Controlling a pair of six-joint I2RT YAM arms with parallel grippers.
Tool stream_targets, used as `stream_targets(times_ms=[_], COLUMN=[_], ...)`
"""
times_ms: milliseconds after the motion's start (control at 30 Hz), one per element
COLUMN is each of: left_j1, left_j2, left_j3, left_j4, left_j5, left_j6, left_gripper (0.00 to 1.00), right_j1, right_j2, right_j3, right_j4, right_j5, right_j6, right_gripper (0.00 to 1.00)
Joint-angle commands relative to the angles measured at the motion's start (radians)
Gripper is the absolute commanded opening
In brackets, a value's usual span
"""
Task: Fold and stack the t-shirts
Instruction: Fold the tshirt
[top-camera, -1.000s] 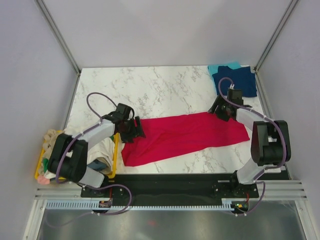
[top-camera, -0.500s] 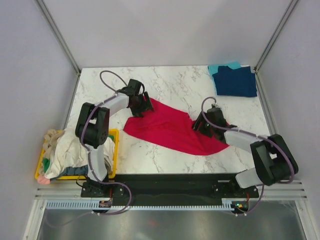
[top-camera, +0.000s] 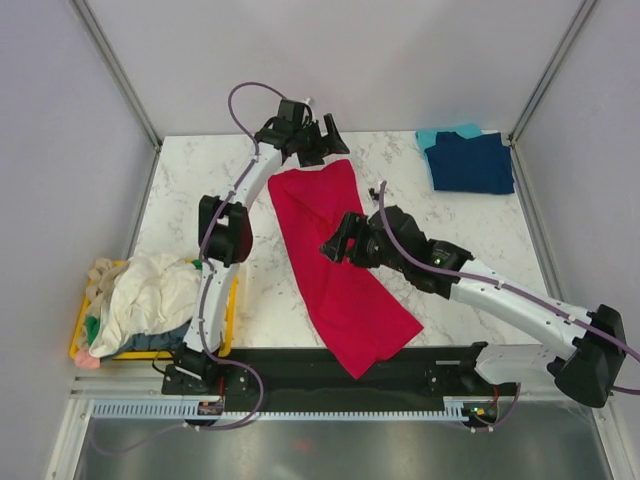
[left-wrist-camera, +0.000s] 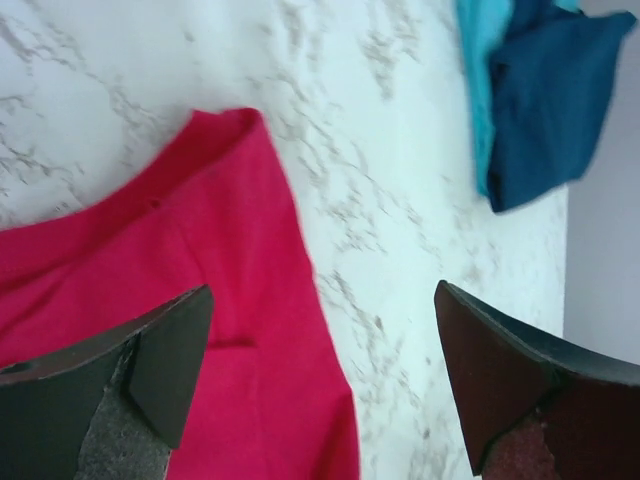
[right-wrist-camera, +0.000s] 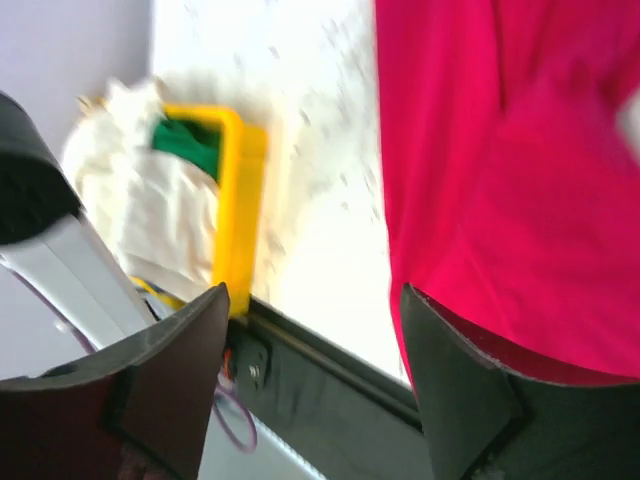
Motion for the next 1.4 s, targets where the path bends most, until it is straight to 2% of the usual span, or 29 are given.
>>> stream_targets(times_ms=[0, 100, 133, 167, 200, 233, 267, 367, 433, 467, 567, 700, 767, 900, 1033, 1167, 1233, 1267, 1367], left_j1=[0.002, 0.043, 0.054, 0.077, 0.086, 0.096, 0.097, 0.099, 0.097, 0.097, 0.099, 0.097, 0.099, 0.097, 0.097, 0.1, 0.102, 0.102, 0.106], left_j2=[-0.254, -0.486, -0.632, -0.707, -0.78, -0.928, -0.988, -1.208, -1.305, -1.414, -1.592, -1.717, -1.747, -1.809, -1.83, -1.821, -1.821, -1.82, -1.824], left_j3=[-0.086, -0.27, -0.337, -0.42, -0.592, -0.678, -0.83, -1.034, -1.216, -1.325, -1.48, -1.573, -1.615, -1.657, -1.669, -1.673, -1.674, -1.673, -1.676], left_j4=[0.043, -0.023, -0.038, -0.05, -0.05, -0.05, -0.046, -0.046, -0.046, -0.047, -0.07, -0.142, -0.15, -0.149, -0.116, -0.103, -0.103, -0.104, -0.103], left_j5=[0.072, 0.007, -0.024, -0.055, -0.085, -0.146, -0.173, -0.222, -0.245, -0.25, -0.251, -0.201, -0.195, -0.199, -0.219, -0.218, -0.216, -0.216, -0.228], left_j6=[0.102, 0.06, 0.057, 0.054, 0.05, 0.053, 0.059, 0.089, 0.102, 0.102, 0.102, 0.129, 0.148, 0.157, 0.154, 0.157, 0.158, 0.158, 0.157], left_gripper=[1.0, 1.0, 1.0, 1.0, 1.0, 1.0, 1.0, 1.0, 1.0, 1.0, 1.0, 1.0, 1.0, 1.0, 1.0, 1.0, 1.0, 1.0, 1.0], right_j1=[-0.009, -0.055, -0.082, -0.096, -0.107, -0.133, -0.145, -0.199, -0.233, -0.241, -0.253, -0.282, -0.306, -0.385, -0.496, -0.538, -0.54, -0.54, -0.54], right_j2=[0.033, 0.199, 0.244, 0.287, 0.368, 0.411, 0.451, 0.626, 0.757, 0.803, 0.971, 1.177, 1.251, 1.421, 1.513, 1.605, 1.618, 1.615, 1.622], right_j3=[0.161, 0.266, 0.334, 0.371, 0.404, 0.474, 0.508, 0.661, 0.776, 0.818, 0.976, 1.118, 1.203, 1.332, 1.445, 1.579, 1.574, 1.556, 1.541], right_j4=[-0.134, -0.122, -0.12, -0.119, -0.116, -0.11, -0.102, -0.099, -0.1, -0.112, -0.14, -0.152, -0.146, -0.146, -0.107, -0.016, 0.028, 0.104, 0.148], right_j5=[0.195, 0.19, 0.177, 0.165, 0.144, 0.125, 0.111, 0.029, -0.057, -0.077, -0.139, -0.168, -0.229, -0.225, -0.135, -0.038, 0.014, 0.011, 0.002], right_j6=[-0.256, -0.383, -0.406, -0.426, -0.451, -0.488, -0.505, -0.535, -0.535, -0.532, -0.526, -0.497, -0.474, -0.401, -0.287, -0.168, -0.096, -0.065, 0.021], right_gripper=[0.8, 0.81, 0.81, 0.8, 0.8, 0.79, 0.79, 0.78, 0.78, 0.78, 0.77, 0.77, 0.77, 0.74, 0.75, 0.73, 0.74, 0.74, 0.74])
